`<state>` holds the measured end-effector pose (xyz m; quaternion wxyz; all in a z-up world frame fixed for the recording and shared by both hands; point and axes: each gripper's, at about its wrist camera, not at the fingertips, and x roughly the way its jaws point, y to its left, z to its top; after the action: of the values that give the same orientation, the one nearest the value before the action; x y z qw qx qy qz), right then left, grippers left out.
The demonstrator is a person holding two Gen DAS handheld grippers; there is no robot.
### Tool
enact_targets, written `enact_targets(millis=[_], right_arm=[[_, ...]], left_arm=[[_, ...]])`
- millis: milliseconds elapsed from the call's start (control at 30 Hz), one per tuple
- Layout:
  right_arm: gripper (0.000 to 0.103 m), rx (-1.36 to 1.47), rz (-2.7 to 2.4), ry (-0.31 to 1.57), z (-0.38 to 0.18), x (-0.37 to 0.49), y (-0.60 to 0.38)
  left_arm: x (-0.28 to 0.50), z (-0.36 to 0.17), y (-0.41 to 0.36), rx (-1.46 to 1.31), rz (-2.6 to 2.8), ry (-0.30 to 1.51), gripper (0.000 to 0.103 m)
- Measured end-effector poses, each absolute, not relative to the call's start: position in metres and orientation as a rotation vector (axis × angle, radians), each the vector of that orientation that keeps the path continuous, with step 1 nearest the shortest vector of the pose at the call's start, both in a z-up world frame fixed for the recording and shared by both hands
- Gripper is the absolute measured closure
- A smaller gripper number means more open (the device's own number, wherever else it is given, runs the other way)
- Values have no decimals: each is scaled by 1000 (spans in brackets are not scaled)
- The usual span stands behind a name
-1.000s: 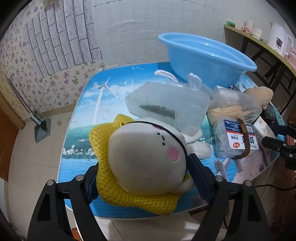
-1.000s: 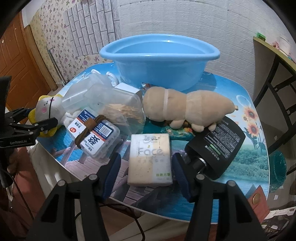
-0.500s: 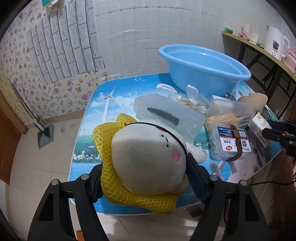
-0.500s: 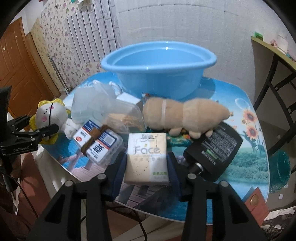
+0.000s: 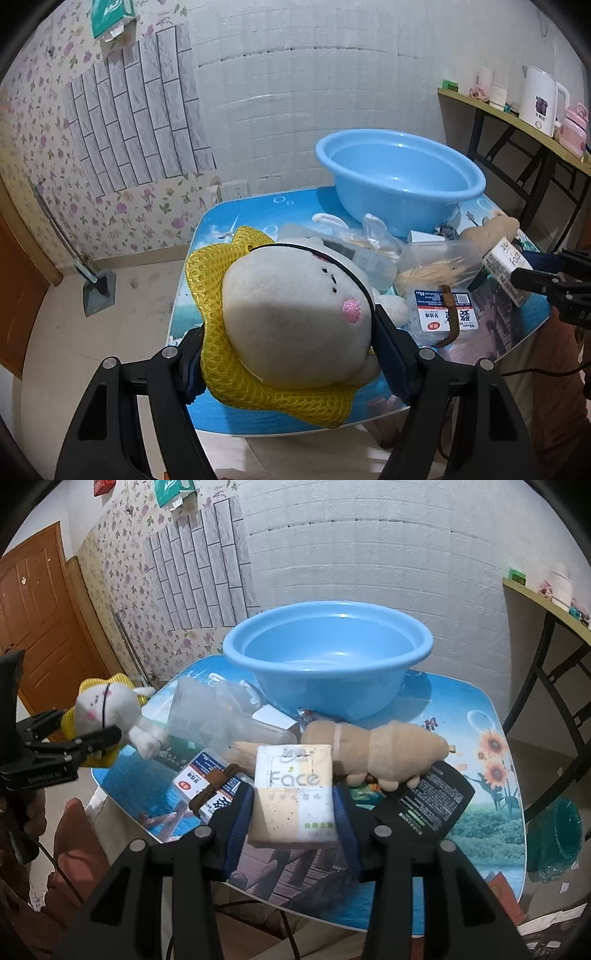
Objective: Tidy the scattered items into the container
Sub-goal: 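Carry the white plush bunny into the blue basin with left tool while right tool holds tissue pack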
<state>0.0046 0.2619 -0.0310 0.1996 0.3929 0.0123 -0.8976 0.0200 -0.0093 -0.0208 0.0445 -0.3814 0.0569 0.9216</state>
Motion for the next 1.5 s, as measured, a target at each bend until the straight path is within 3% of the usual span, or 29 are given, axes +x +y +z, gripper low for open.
enact_targets(millis=[1500], right_arm=[[60, 880, -2588, 25, 12, -60, 267]], left_arm=[[-67, 16, 73, -954, 2675, 207, 28]])
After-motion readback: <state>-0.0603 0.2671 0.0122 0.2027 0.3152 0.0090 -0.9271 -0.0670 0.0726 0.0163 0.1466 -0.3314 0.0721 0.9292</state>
